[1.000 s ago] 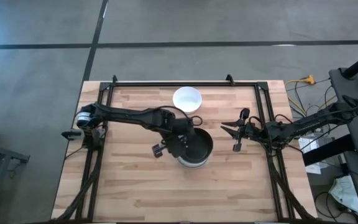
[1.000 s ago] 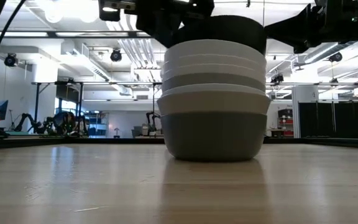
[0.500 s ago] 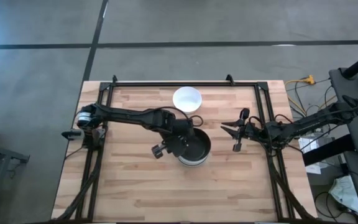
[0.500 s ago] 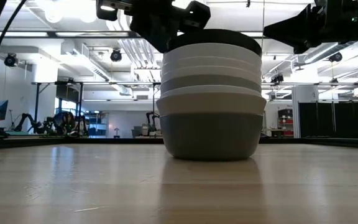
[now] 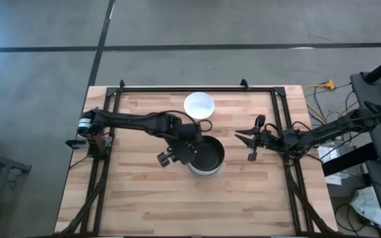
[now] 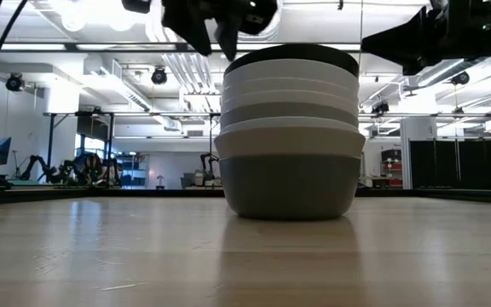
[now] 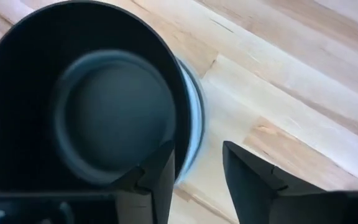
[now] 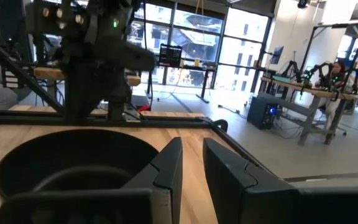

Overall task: Nest bowls inside each other
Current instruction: Stack the white bowl on top of the black bowl

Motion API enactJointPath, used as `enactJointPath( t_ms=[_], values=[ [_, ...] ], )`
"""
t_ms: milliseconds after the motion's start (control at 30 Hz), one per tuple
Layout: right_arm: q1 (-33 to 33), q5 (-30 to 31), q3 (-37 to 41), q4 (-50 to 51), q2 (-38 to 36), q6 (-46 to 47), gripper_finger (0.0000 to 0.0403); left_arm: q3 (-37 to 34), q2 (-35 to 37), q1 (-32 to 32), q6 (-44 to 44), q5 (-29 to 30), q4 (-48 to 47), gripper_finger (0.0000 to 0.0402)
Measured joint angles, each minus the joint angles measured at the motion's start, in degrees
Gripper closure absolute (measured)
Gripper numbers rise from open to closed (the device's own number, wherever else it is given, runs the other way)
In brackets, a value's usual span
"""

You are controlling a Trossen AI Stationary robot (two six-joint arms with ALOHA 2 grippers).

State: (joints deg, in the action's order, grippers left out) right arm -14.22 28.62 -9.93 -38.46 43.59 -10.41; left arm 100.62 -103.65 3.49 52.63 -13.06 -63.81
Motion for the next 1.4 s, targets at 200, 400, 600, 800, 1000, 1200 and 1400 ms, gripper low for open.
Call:
enactJointPath(
  t_ms=[200,400,600,800,1000,1200,1400],
  values=[
    [0.02,-0.02,0.02,1.69,0.02,1.02,0.0344,-0.04,2.70,0.00,-7.63,-0.08,-3.61,0.0281],
    [0.00,-0.02,0.02,2.71,0.64,1.46,0.0344,-9.06,6.17,0.04,-17.61,-0.20,-4.59,0.0281],
    [0.00,-0.04,0.04,5.83,0.81,2.96,0.0344,-28.98,15.15,0.04,-27.93,0.11,9.96,0.0281],
    [0.00,1.52,0.22,6.63,0.74,2.97,0.0344,-48.02,30.34,0.04,-35.46,7.46,31.71,0.0281],
    [3.69,9.72,0.21,0.03,0.83,6.05,0.0344,-65.44,43.79,0.00,-35.74,20.16,68.19,0.0281],
    [13.32,-4.04,-2.68,-6.34,1.72,9.63,0.0344,-81.05,47.22,-0.01,-35.36,30.18,111.21,0.0281],
    [21.48,-12.90,-17.41,9.62,10.68,10.67,0.0344,-89.84,47.66,-0.04,-33.11,34.57,132.26,0.0281]
  ],
)
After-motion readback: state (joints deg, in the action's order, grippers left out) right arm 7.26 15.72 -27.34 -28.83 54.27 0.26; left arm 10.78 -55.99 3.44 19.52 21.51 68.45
